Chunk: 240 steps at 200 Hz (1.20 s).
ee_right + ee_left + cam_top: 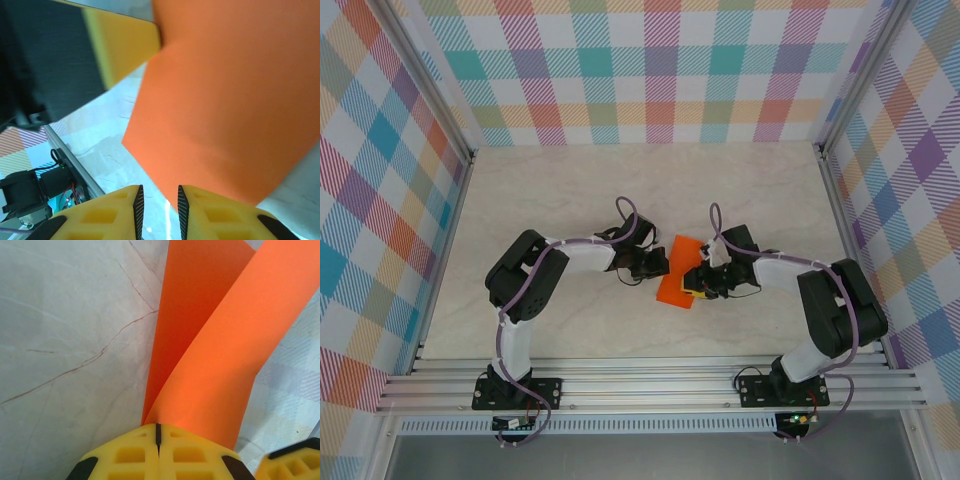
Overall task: Fold a paper plane with a square sheet of paper (pick it up from the middle)
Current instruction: Fold the square sheet of paper in half at the center of the table.
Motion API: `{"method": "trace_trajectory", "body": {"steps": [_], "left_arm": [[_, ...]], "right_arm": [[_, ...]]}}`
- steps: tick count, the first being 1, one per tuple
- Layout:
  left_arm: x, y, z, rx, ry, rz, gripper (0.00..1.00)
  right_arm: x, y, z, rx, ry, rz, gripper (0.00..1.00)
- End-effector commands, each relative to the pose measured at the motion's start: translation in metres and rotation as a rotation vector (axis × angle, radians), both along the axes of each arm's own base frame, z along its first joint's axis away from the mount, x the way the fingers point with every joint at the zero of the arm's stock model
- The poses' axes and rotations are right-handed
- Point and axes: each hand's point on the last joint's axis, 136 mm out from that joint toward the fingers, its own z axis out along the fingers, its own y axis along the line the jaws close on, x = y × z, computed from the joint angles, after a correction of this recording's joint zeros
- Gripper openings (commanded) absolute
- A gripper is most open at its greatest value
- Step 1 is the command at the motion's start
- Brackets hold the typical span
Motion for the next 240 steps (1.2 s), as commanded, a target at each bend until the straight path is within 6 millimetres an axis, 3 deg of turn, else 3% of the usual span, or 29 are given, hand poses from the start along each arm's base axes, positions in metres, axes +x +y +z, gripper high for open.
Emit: {"method": "trace_trajectory", "body": {"steps": [1, 61, 81, 108, 131, 198, 221, 240], "left_arm": [[-0.025, 0.018, -0.045, 0.13, 0.104, -0.014, 0.0], [-0.025, 0.019, -0.047, 0.131, 0.108, -0.014, 0.0], [-0.026, 0.019, -0.047, 0.133, 0.108, -0.016, 0.0], [-0.026, 0.019, -0.047, 0.133, 0.112, -0.016, 0.0], [-0.025, 0.018, -0.046, 0.131, 0.107, -0.017, 0.0], [-0.025, 0.018, -0.047, 0.13, 0.11, -0.02, 0.0], [-0.026, 0.018, -0.048, 0.132, 0.112, -0.02, 0.0], [-0.026, 0.018, -0.048, 0.132, 0.113, -0.02, 0.0]], "right_arm": [[-0.017, 0.005, -0.005, 0.017, 0.045, 0.033, 0.27], [-0.036, -0.006, -0.045, -0.092, 0.13, 0.031, 0.27], [-0.035, -0.006, -0.042, -0.093, 0.124, 0.032, 0.27], [-0.031, -0.002, -0.017, -0.054, 0.072, 0.042, 0.27], [-0.03, 0.0, -0.009, -0.04, 0.056, 0.044, 0.27], [-0.035, -0.016, -0.04, -0.216, 0.129, 0.021, 0.27], [-0.037, -0.02, -0.042, -0.263, 0.152, 0.022, 0.27], [-0.034, -0.016, -0.033, -0.245, 0.133, 0.024, 0.27]]}}
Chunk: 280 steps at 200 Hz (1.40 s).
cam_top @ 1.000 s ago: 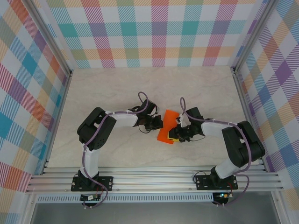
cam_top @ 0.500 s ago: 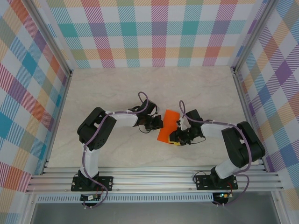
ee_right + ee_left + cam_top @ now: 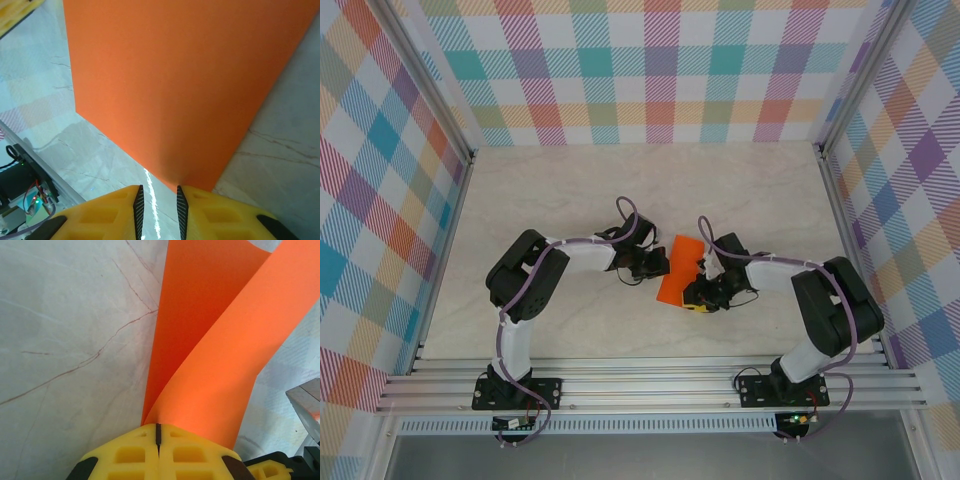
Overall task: Fold a paper plane with a square sheet of paper (pick it up from the middle)
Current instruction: Fold the square sheet of paper in half at the center of the table.
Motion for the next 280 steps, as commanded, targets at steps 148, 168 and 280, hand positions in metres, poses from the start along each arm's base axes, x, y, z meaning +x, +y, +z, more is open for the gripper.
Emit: {"method": "trace_trajectory", "body": {"steps": [148, 168, 280], "left_arm": [[-0.027, 0.02, -0.048, 0.145, 0.112, -0.031, 0.0], [-0.028, 0.02, -0.049, 0.148, 0.113, -0.033, 0.0], [-0.029, 0.022, -0.051, 0.159, 0.119, -0.033, 0.0]], "right_arm": [[0.07, -0.01, -0.007, 0.033, -0.028, -0.142, 0.26], [0.069, -0.01, -0.002, 0.043, -0.031, -0.144, 0.27], [0.107, -0.021, -0.001, 0.049, -0.084, -0.18, 0.26]]}}
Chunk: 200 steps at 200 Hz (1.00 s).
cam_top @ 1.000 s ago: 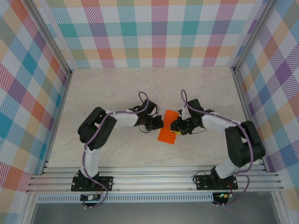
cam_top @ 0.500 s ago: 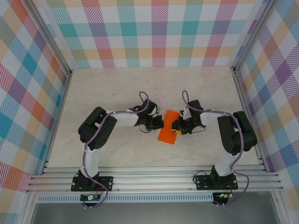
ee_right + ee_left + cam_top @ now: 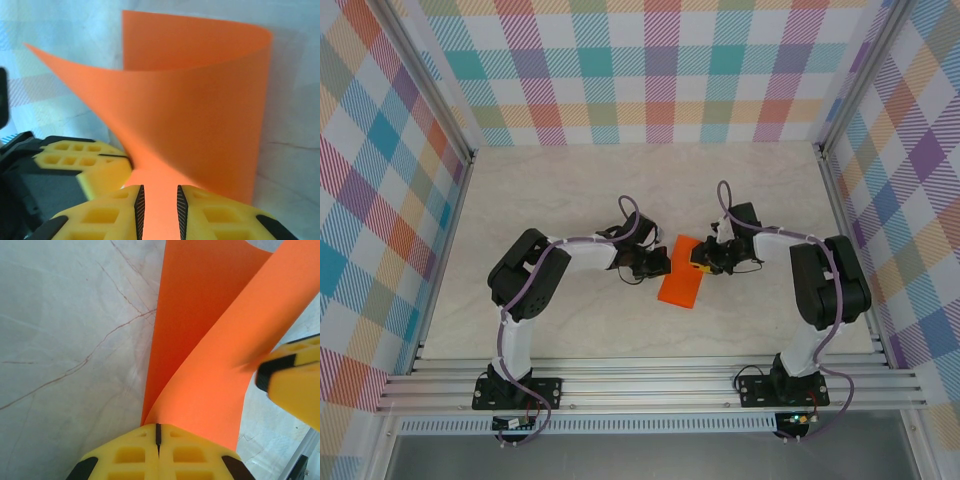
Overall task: Fold a paper plane with a square sheet of paper (pick it up from the middle)
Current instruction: Fold the square sheet of paper in half at the center of the table.
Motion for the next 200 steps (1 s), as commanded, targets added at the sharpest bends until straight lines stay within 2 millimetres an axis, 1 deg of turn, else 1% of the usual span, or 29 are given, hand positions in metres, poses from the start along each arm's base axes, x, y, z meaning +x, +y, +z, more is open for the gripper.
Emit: {"method": "trace_trajectory", "body": {"steps": [1, 22, 35, 47, 76, 96, 122, 170, 186, 200], "left_arm": [[-0.029, 0.025, -0.051, 0.163, 0.122, -0.009, 0.0], [-0.03, 0.026, -0.053, 0.166, 0.123, -0.01, 0.0], [-0.03, 0.026, -0.053, 0.168, 0.126, -0.009, 0.0], [-0.03, 0.026, -0.053, 0.169, 0.125, -0.011, 0.0], [-0.031, 0.027, -0.054, 0.173, 0.127, -0.012, 0.0], [-0.03, 0.026, -0.053, 0.171, 0.125, -0.011, 0.0], [-0.03, 0.026, -0.053, 0.171, 0.125, -0.012, 0.0], [-0.03, 0.027, -0.053, 0.172, 0.125, -0.012, 0.0], [-0.031, 0.027, -0.053, 0.175, 0.126, -0.013, 0.0], [-0.031, 0.028, -0.053, 0.179, 0.125, -0.019, 0.0]], "right_arm": [[-0.003, -0.002, -0.016, -0.011, 0.03, 0.009, 0.26], [-0.006, -0.007, -0.027, -0.044, 0.052, -0.003, 0.26], [-0.006, -0.009, -0.027, -0.056, 0.061, -0.008, 0.27], [-0.003, -0.008, -0.019, -0.047, 0.049, -0.007, 0.27], [0.011, -0.004, 0.015, -0.02, -0.032, 0.003, 0.27], [0.023, -0.005, 0.024, -0.012, -0.057, -0.004, 0.27], [0.029, -0.007, 0.013, -0.021, -0.033, -0.01, 0.27], [0.02, -0.016, -0.026, -0.054, 0.042, -0.041, 0.27], [0.02, -0.018, -0.027, -0.066, 0.049, -0.046, 0.26], [0.023, -0.019, -0.018, -0.071, 0.03, -0.05, 0.27]]}}
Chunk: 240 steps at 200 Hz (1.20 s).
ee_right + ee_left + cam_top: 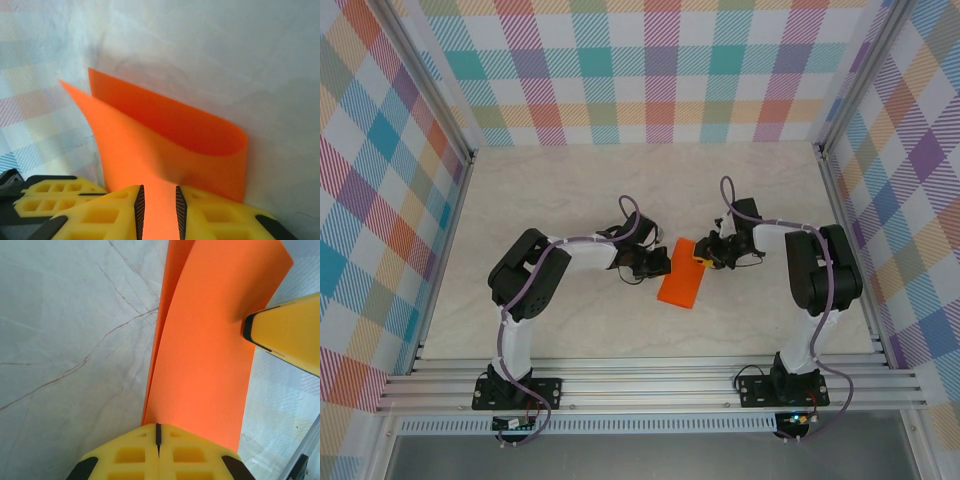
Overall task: Fold a paper plane with a square sheet of paper (pick it up from the middle)
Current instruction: Fold the square sheet of paper in half at the center of the table.
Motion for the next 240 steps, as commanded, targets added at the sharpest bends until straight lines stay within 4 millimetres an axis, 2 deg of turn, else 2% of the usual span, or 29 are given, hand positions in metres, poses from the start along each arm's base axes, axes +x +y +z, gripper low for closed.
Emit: {"method": "trace_trajectory", "body": {"steps": [1, 24, 49, 76, 115, 135, 156, 184, 196, 218, 240], "left_arm": [[-0.031, 0.028, -0.052, 0.176, 0.123, -0.013, 0.0], [-0.032, 0.03, -0.053, 0.184, 0.122, -0.013, 0.0], [-0.032, 0.029, -0.053, 0.178, 0.122, -0.013, 0.0], [-0.031, 0.028, -0.053, 0.175, 0.122, -0.013, 0.0], [-0.032, 0.029, -0.053, 0.177, 0.123, -0.012, 0.0], [-0.032, 0.029, -0.053, 0.178, 0.125, -0.011, 0.0], [-0.032, 0.03, -0.054, 0.185, 0.124, -0.012, 0.0], [-0.033, 0.03, -0.053, 0.184, 0.126, -0.018, 0.0], [-0.033, 0.03, -0.052, 0.184, 0.125, -0.02, 0.0], [-0.033, 0.03, -0.051, 0.183, 0.124, -0.02, 0.0], [-0.032, 0.03, -0.051, 0.182, 0.124, -0.018, 0.0]], "right_arm": [[-0.002, -0.006, -0.004, -0.042, 0.008, -0.008, 0.27], [0.007, -0.004, 0.022, -0.031, -0.044, 0.004, 0.27], [0.018, -0.006, 0.033, -0.025, -0.072, 0.001, 0.27], [0.025, -0.009, 0.024, -0.022, -0.052, -0.01, 0.27], [0.017, -0.012, -0.007, -0.043, 0.027, -0.035, 0.27], [0.017, -0.015, -0.014, -0.055, 0.037, -0.048, 0.26], [0.023, -0.016, -0.006, -0.054, 0.025, -0.051, 0.27], [0.038, -0.014, 0.028, -0.023, -0.052, -0.048, 0.27], [0.043, -0.015, 0.036, -0.015, -0.069, -0.051, 0.27], [0.046, -0.016, 0.032, -0.006, -0.057, -0.05, 0.27], [0.043, -0.014, 0.018, 0.005, -0.022, -0.056, 0.27]]}}
